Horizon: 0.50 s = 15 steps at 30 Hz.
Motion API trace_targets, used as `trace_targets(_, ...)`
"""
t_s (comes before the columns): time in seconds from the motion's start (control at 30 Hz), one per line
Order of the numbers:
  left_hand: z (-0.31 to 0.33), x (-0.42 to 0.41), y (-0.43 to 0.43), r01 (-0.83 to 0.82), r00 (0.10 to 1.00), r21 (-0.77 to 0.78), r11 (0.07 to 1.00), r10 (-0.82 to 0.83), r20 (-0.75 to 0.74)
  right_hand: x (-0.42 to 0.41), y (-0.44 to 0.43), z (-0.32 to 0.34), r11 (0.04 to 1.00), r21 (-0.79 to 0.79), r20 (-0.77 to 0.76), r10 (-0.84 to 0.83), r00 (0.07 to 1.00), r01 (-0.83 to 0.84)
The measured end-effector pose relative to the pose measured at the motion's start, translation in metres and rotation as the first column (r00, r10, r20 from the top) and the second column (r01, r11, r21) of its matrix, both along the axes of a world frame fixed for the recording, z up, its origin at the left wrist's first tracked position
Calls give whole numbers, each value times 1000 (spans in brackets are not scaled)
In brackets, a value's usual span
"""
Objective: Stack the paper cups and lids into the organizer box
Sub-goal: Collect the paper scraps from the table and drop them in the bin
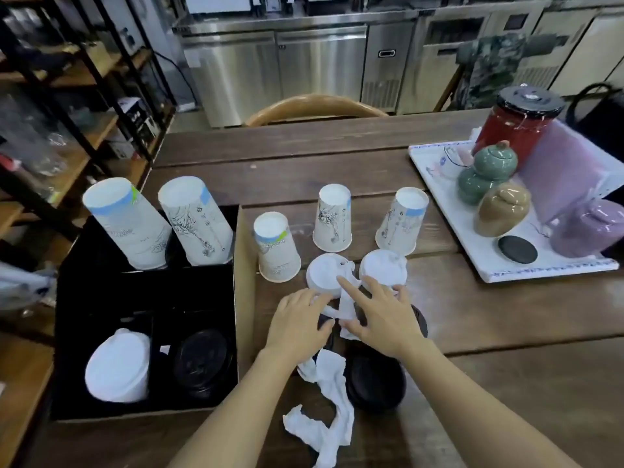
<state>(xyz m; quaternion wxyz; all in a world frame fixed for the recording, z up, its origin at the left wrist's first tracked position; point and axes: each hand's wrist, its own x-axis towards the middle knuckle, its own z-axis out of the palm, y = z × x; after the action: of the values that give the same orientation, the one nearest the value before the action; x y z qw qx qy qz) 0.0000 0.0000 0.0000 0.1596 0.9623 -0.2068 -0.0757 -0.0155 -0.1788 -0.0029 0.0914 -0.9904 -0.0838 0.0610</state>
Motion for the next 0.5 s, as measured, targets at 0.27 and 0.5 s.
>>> trace_targets(0.27,-14,3,-17,-74,997,60,995,76,-27,3,0,-17,995,-23,-73,99,992,-100)
trace_targets(0.5,-10,6,-26,-231,972,-70,970,234,35,-1,-4,-10,954,299,40,-17,999,4)
